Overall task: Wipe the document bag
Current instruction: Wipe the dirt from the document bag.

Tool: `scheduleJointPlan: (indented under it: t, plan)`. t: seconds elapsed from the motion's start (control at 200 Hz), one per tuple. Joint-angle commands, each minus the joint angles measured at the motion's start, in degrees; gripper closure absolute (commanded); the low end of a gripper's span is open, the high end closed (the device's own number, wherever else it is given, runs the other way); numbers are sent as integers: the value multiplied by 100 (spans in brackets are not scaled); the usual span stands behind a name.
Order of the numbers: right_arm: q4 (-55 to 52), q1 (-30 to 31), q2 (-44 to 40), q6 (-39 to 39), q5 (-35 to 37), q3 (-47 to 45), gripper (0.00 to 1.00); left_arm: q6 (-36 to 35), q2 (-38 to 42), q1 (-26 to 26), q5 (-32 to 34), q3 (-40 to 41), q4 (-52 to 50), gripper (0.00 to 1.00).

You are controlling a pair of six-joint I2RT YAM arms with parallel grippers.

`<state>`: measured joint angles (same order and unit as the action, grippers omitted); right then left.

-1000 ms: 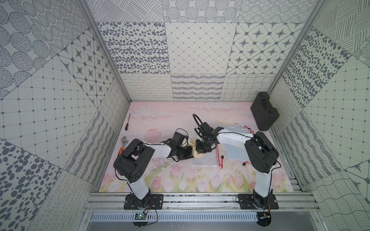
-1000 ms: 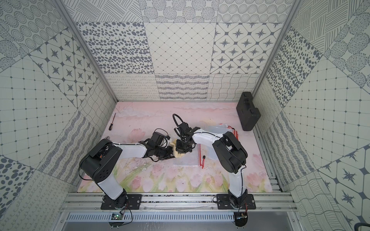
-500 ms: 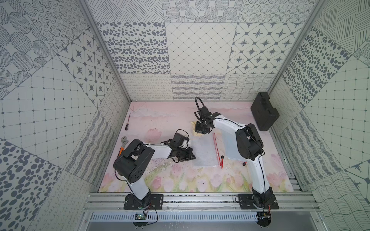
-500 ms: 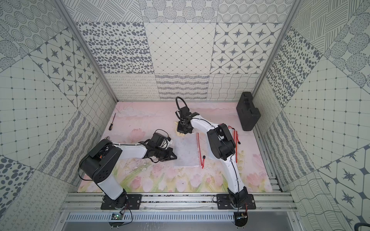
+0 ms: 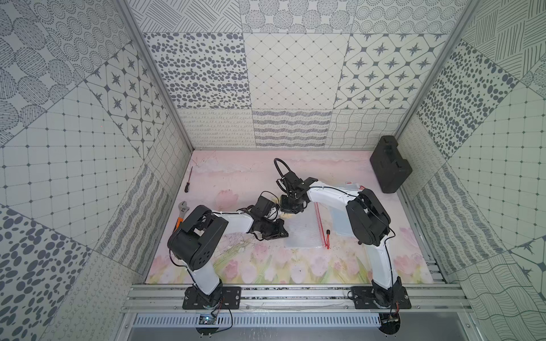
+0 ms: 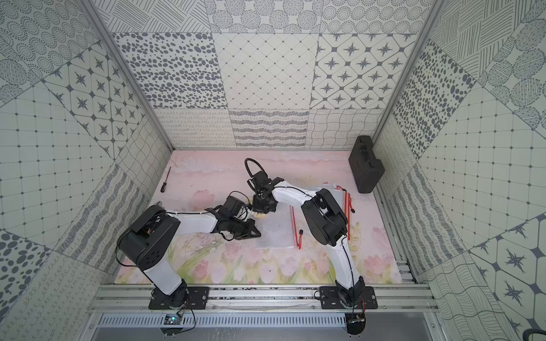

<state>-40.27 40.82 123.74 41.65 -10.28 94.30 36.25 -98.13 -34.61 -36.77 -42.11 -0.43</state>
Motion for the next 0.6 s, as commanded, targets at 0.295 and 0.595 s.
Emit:
scheduleJointPlan:
  t: [0.295,0.595]
  plan:
    - [-433,-433,386,-264,66,1005,100,-259,48,-52,331,-38,-704,100]
    - [906,-1160,-1725,249,-223,-2639,100,-251,-65,-53,508,-77,-821,100]
